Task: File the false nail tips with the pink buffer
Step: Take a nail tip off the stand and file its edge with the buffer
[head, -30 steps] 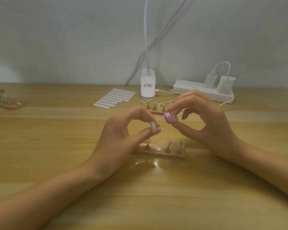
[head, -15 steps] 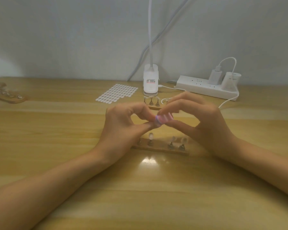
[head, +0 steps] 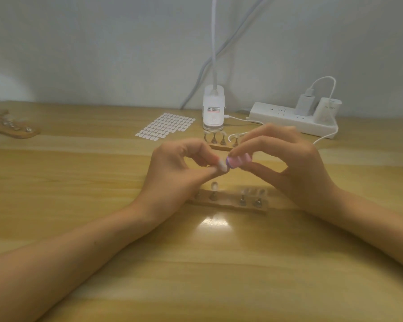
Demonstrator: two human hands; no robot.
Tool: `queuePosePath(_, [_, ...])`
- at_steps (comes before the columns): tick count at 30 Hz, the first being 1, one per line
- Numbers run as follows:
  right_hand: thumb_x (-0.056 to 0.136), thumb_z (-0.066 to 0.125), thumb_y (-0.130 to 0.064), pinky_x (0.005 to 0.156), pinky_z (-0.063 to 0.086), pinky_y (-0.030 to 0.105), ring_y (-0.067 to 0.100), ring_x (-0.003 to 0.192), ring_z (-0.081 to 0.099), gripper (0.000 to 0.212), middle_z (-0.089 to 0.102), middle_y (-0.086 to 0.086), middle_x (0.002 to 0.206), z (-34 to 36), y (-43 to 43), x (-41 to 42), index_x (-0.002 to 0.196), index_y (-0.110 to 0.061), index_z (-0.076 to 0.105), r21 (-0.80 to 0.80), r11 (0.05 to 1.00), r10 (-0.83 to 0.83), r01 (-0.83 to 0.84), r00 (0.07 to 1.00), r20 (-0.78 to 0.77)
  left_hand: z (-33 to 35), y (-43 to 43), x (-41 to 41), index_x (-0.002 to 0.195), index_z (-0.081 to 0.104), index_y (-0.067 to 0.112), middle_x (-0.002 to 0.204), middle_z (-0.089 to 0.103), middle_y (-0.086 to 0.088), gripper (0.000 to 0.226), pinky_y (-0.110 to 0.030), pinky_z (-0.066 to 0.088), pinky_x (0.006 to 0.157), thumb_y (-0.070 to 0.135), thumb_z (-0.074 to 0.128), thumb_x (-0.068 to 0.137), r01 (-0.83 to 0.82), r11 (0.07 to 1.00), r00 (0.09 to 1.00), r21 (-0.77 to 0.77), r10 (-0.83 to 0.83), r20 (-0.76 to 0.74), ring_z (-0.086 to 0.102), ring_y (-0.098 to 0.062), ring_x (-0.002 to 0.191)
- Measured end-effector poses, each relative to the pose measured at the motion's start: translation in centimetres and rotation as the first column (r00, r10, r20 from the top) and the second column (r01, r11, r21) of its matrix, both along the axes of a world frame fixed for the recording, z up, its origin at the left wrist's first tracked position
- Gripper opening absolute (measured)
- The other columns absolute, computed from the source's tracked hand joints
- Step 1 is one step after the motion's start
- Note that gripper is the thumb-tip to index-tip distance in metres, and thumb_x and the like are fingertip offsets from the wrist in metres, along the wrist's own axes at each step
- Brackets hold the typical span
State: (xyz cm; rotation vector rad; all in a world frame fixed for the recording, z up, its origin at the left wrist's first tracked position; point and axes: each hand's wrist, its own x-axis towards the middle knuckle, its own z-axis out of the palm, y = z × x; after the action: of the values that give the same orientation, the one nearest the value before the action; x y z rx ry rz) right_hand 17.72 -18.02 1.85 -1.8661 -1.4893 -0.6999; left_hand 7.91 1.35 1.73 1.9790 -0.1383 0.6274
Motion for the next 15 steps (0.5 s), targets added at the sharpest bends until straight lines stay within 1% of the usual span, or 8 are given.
queuePosePath(3, [0.09,0.078,-0.013,0.08,0.05,0.055,0.02,0.095,0.067,0.012,0.068,0.0,0.101,0.2,-0.3,0.1,0.101,-0.009,0.075,0.049,0.999,0.025,-0.025,1.0,-0.009,0.0,0.0,-0.1,0.07,0.075,0.022,0.071,0.073,0.007,0.015,-0.04,0.052,0.087,0.018,0.088,0.075,0.005,1.0,1.0,0.001,-0.005,-0.001,0.068,-0.02,0.08])
queuePosePath(6, [0.091,0.075,-0.019,0.08,0.048,0.053,0.016,0.095,0.067,0.01,0.07,-0.001,0.1,-0.1,0.0,0.0,0.1,-0.014,0.076,-0.023,1.0,0.011,-0.01,0.999,0.05,-0.1,0.0,-0.1,0.072,0.076,0.02,0.071,0.072,0.005,0.013,-0.039,0.053,0.086,0.023,0.087,0.076,0.007,1.0,1.0,0.017,-0.007,0.002,0.068,-0.019,0.078])
queuePosePath(8, [0.089,0.076,-0.017,0.078,0.049,0.053,0.02,0.09,0.067,0.012,0.069,0.001,0.097,-0.2,-0.4,0.6,0.099,-0.011,0.076,0.0,1.0,-0.02,0.02,0.999,-0.029,-0.1,0.2,-0.2,0.072,0.075,0.019,0.073,0.074,0.006,0.013,-0.036,0.052,0.089,0.019,0.087,0.076,0.029,1.0,1.0,0.002,-0.029,0.011,0.07,-0.02,0.082])
queuePosePath(10, [0.089,0.076,-0.015,0.08,0.052,0.045,0.021,0.085,0.065,0.013,0.068,0.004,0.093,0.0,-0.9,1.1,0.099,-0.006,0.074,0.061,0.998,-0.011,0.017,0.995,-0.102,0.0,0.2,-0.5,0.072,0.074,0.021,0.077,0.076,0.008,0.013,-0.029,0.052,0.091,0.021,0.087,0.075,0.075,0.997,0.997,0.005,-0.075,0.035,0.073,-0.017,0.086])
queuePosePath(11, [0.089,0.075,-0.015,0.08,0.053,0.04,0.02,0.085,0.065,0.014,0.067,0.004,0.093,0.0,-1.2,1.1,0.099,-0.006,0.073,0.075,0.997,-0.01,0.019,0.993,-0.116,0.0,0.2,-0.6,0.073,0.073,0.022,0.08,0.076,0.01,0.013,-0.028,0.052,0.092,0.024,0.085,0.075,0.1,0.995,0.994,0.01,-0.101,0.04,0.073,-0.015,0.089])
queuePosePath(12, [0.089,0.075,-0.015,0.08,0.053,0.036,0.019,0.085,0.064,0.014,0.067,0.004,0.093,0.0,-1.3,1.1,0.099,-0.006,0.073,0.079,0.997,-0.012,0.022,0.992,-0.123,-0.1,0.2,-0.7,0.074,0.072,0.022,0.082,0.077,0.011,0.013,-0.031,0.053,0.092,0.028,0.083,0.075,0.121,0.992,0.992,0.02,-0.122,0.036,0.073,-0.015,0.092])
queuePosePath(14, [0.089,0.076,-0.013,0.08,0.052,0.03,0.017,0.085,0.064,0.012,0.068,0.003,0.094,-0.3,-1.3,1.0,0.098,-0.006,0.073,0.074,0.997,-0.009,0.019,0.991,-0.134,-0.3,0.3,-0.9,0.076,0.071,0.025,0.087,0.076,0.013,0.014,-0.036,0.056,0.087,0.031,0.083,0.075,0.166,0.985,0.986,0.039,-0.166,-0.013,0.069,-0.018,0.098])
queuePosePath(15, [0.089,0.076,-0.012,0.08,0.052,0.029,0.016,0.084,0.064,0.011,0.068,0.002,0.094,-0.5,-1.2,0.9,0.097,-0.007,0.073,0.068,0.998,-0.003,0.013,0.99,-0.142,-0.4,0.3,-1.0,0.076,0.071,0.028,0.09,0.076,0.015,0.014,-0.03,0.056,0.085,0.03,0.084,0.076,0.192,0.98,0.981,0.057,-0.189,-0.048,0.065,-0.018,0.102])
